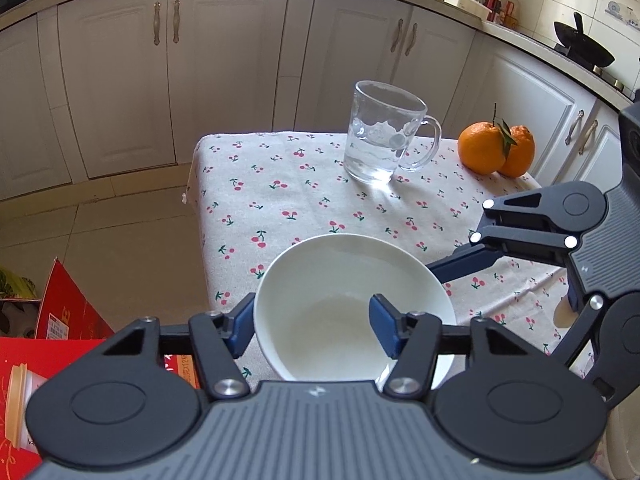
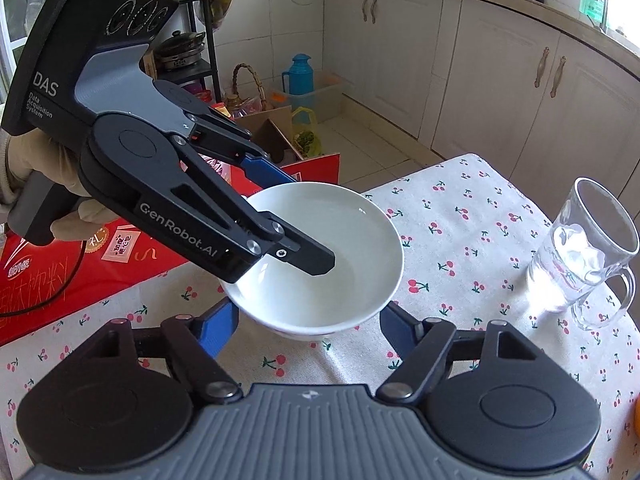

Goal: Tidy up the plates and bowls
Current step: 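Grasp the rim of the nested white bowls with the left gripper and lift, then carry the bowls with the left gripper, lower onto the plate stack, open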

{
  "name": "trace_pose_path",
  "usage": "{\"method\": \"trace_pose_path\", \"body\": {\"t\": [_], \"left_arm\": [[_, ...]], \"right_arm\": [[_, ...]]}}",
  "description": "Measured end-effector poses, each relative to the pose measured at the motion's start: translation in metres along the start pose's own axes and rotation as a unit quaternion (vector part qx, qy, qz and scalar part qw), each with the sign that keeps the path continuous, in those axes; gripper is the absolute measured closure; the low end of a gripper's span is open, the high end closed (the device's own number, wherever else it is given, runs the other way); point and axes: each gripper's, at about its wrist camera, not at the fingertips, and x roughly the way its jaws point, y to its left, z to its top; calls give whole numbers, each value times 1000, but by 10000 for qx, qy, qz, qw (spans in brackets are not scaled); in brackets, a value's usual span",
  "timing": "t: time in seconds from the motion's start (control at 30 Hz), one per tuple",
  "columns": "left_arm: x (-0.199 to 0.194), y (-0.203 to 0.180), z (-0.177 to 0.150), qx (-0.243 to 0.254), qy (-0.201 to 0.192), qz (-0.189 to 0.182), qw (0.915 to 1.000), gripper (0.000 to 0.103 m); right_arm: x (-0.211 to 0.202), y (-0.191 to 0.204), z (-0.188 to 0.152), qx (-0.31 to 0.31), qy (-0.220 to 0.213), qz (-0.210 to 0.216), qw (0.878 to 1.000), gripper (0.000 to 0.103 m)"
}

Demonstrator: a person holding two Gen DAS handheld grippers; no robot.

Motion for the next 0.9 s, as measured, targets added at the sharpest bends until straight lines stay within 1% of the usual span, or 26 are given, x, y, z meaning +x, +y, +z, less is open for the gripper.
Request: {"method": "trace_pose_path", "body": {"t": [0.2, 0.4, 0.9], "left_arm": [[-5, -9, -1, 85, 20, -43, 10000, 44], [-15, -24, -4, 130, 0, -143, 9998, 44], [-56, -87, -9, 437, -204, -330, 9983, 44]], "right_arm": [[-7, 3, -4, -9, 26, -23, 10000, 22], [-25, 7, -10, 58, 24, -34, 10000, 22], [-95, 33, -40, 184, -132, -297, 9993, 22]]}}
